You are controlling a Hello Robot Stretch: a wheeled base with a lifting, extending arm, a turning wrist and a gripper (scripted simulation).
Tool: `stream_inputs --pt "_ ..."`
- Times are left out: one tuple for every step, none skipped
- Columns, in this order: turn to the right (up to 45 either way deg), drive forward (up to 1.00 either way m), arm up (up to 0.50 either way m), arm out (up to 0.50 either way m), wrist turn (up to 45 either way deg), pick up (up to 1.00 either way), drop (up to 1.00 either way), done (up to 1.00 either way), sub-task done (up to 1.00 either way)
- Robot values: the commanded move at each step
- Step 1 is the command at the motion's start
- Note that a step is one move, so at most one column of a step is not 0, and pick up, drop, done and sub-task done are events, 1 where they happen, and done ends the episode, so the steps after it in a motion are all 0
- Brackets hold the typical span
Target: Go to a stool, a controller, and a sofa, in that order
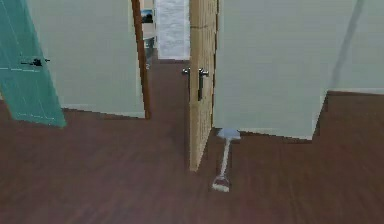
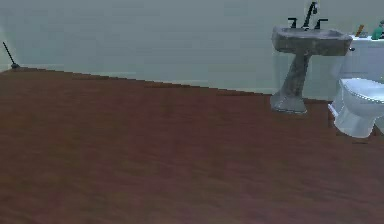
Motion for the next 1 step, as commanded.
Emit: stream_inputs --pt "-15.0 0.0 0.0 0.0 0.0 0.0 0.0 0.0 0.0"
